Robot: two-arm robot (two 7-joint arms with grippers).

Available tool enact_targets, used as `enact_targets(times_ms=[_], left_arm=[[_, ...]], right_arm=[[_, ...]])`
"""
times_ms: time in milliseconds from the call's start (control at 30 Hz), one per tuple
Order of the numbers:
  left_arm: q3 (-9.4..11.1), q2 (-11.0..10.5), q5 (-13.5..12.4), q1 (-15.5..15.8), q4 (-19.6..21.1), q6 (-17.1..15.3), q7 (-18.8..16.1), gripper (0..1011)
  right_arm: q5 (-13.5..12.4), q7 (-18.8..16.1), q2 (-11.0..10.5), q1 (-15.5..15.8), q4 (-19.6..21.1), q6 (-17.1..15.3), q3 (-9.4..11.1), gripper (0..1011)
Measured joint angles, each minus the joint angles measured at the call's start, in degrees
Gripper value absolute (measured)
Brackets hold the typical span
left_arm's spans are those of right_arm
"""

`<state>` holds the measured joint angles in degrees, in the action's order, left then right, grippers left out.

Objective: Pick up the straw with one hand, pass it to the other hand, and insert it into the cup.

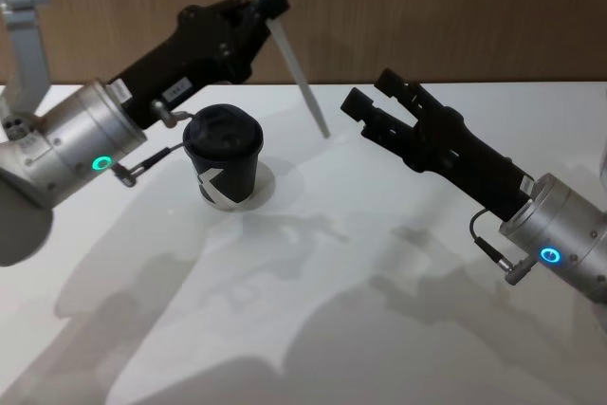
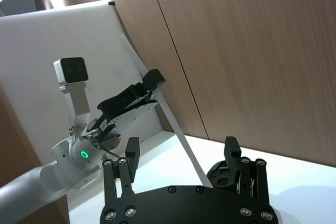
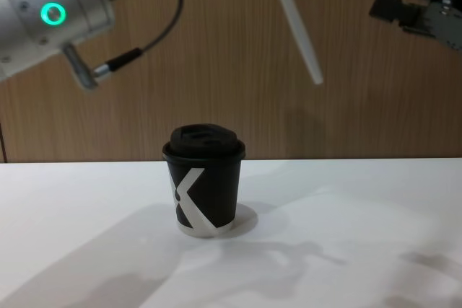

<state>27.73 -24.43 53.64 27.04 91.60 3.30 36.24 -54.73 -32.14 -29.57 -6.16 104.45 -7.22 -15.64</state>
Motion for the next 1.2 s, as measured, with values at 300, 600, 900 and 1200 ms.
enact_targets(times_ms=[300, 600, 900, 1200], left_arm=[[-2.39, -3.45, -2.45, -2.66, 4.21, 0.57, -3.66, 2], [-4.03, -4.85, -3.18, -4.11, 5.34, 0.45, -5.82, 3], [-4.89, -5.39, -4.24, -4.76, 4.93, -0.43, -7.66, 2], [-5.14, -5.39, -5.54, -4.97, 3.84, -1.11, -9.04, 2]], right_arm=[[0.0, 0.0, 0.0, 0.0, 0.0, 0.0, 0.0, 1001], [0.0, 0.0, 0.0, 0.0, 0.0, 0.0, 0.0, 1001], [0.0, 0.0, 0.0, 0.0, 0.0, 0.0, 0.0, 1001], [0.0, 0.0, 0.0, 0.0, 0.0, 0.0, 0.0, 1001]])
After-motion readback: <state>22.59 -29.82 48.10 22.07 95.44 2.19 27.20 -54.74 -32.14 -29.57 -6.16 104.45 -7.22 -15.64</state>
